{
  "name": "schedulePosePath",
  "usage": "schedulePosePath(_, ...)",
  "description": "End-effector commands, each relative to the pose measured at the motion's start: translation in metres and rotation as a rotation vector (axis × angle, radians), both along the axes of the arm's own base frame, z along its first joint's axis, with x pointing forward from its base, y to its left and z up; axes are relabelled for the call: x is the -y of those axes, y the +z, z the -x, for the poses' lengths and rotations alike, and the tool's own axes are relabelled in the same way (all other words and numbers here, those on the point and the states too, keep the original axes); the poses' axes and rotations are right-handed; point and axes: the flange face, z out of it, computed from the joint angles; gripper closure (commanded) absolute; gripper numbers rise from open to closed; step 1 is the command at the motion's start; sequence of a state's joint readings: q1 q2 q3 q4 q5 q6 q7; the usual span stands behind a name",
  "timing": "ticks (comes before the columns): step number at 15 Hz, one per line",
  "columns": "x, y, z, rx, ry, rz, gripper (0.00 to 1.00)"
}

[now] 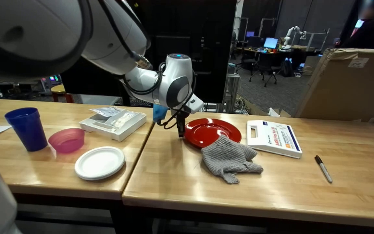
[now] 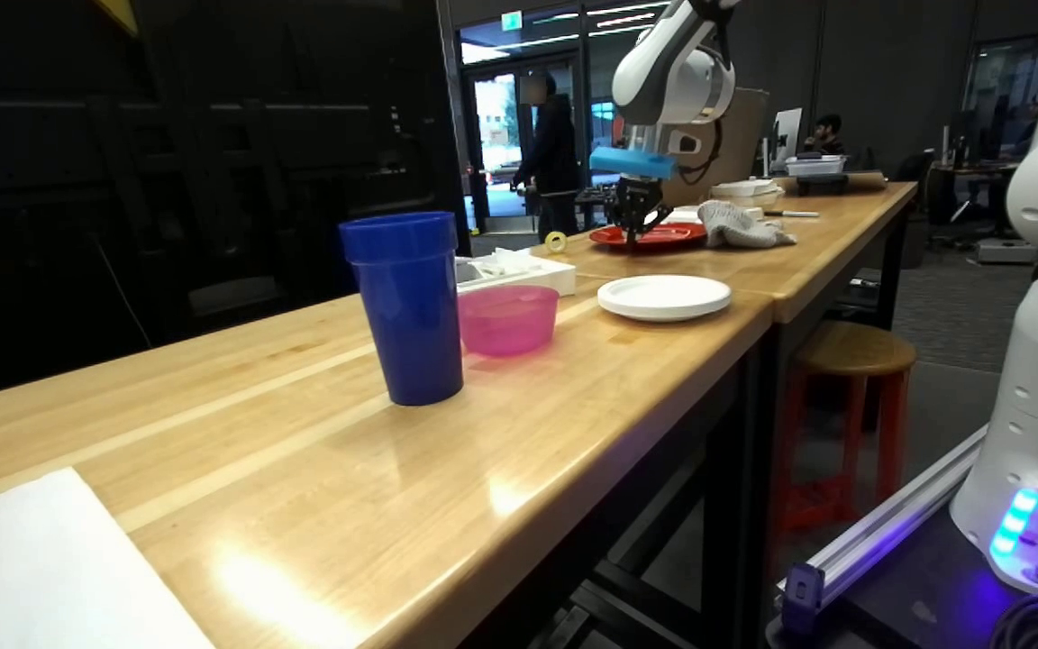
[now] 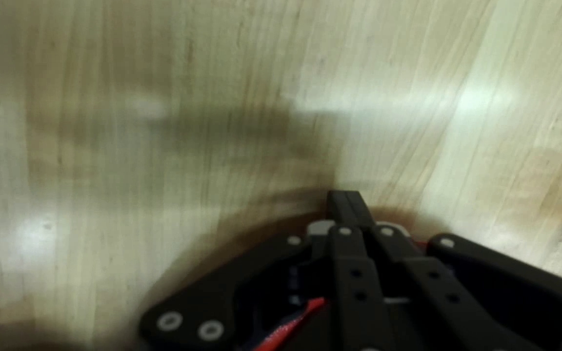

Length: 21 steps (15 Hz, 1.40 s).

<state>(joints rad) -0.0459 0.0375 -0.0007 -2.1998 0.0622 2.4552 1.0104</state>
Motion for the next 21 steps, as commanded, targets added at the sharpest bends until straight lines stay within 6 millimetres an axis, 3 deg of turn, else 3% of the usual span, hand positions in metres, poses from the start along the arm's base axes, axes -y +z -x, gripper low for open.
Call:
schedulePosePath(1,0.01,0.003,-0.012,-0.02,-0.001,0.028,1.0)
schedulePosePath(7,0.015,0.009,-0.014,-0.014,0.004,0.034,1.0)
schedulePosePath(12,-0.005,0.021,0.002,0.016,0.064,0.023,1.0)
schedulePosePath(13,-0.012,0.024,0.008,0.02,0.091,0.024,0.74)
schedulePosePath(16,-0.032,0.03,0.028,0.031,0.156,0.017,0.64)
schedulePosePath(21,-0.055,0.038,0.063,0.042,0.211,0.007,0.3)
